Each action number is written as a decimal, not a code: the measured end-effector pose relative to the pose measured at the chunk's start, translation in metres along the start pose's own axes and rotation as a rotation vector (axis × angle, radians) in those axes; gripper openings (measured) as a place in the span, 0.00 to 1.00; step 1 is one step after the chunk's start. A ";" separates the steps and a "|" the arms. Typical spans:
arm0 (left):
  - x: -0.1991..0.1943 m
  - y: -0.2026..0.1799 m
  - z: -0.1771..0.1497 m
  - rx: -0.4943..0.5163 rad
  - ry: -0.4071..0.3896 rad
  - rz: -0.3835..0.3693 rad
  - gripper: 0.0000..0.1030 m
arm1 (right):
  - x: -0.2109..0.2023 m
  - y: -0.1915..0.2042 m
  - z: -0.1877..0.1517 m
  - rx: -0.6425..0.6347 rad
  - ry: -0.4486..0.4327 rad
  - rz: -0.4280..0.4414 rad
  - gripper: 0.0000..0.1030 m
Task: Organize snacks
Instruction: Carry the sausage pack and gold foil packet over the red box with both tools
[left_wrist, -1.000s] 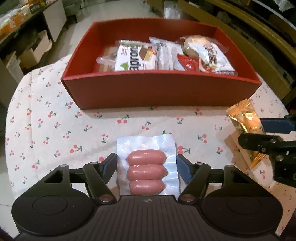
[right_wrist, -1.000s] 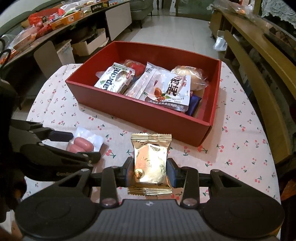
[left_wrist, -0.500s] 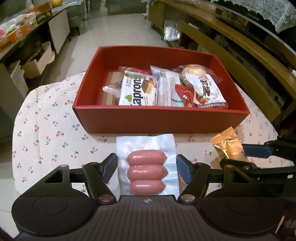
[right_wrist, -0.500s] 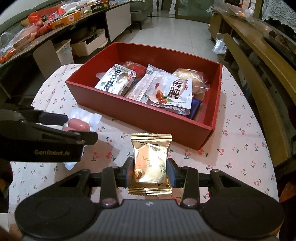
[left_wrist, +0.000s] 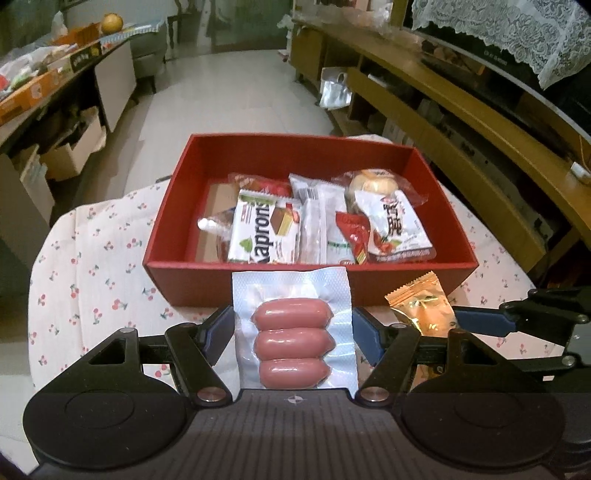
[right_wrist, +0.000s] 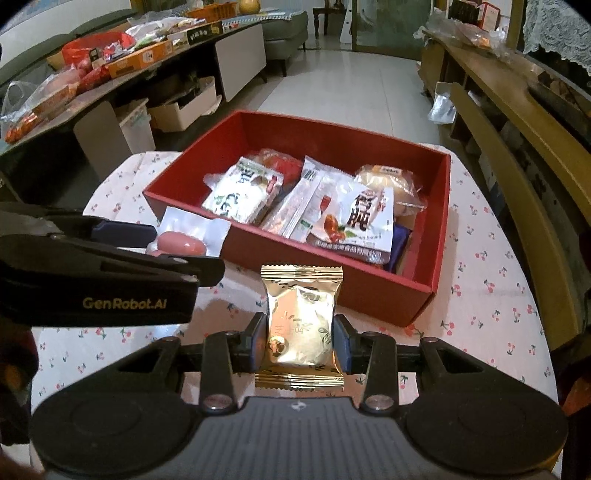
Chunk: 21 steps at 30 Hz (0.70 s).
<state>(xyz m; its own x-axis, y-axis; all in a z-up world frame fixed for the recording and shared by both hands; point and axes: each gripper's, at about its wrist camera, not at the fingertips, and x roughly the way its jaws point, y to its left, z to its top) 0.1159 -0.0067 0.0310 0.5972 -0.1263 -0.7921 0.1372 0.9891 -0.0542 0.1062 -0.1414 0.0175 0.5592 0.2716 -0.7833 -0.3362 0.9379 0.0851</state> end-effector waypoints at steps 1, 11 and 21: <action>0.000 0.000 0.001 0.000 -0.003 0.000 0.73 | -0.001 -0.001 0.002 0.006 -0.007 0.000 0.51; -0.006 0.002 0.020 -0.015 -0.048 -0.004 0.73 | -0.008 -0.006 0.018 0.041 -0.063 -0.012 0.51; -0.002 0.001 0.046 -0.009 -0.092 0.003 0.73 | -0.006 -0.015 0.044 0.092 -0.116 -0.026 0.50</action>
<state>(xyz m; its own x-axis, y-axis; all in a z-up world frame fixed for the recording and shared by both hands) 0.1512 -0.0093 0.0602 0.6673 -0.1293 -0.7334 0.1285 0.9900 -0.0576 0.1415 -0.1475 0.0480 0.6524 0.2655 -0.7098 -0.2528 0.9592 0.1264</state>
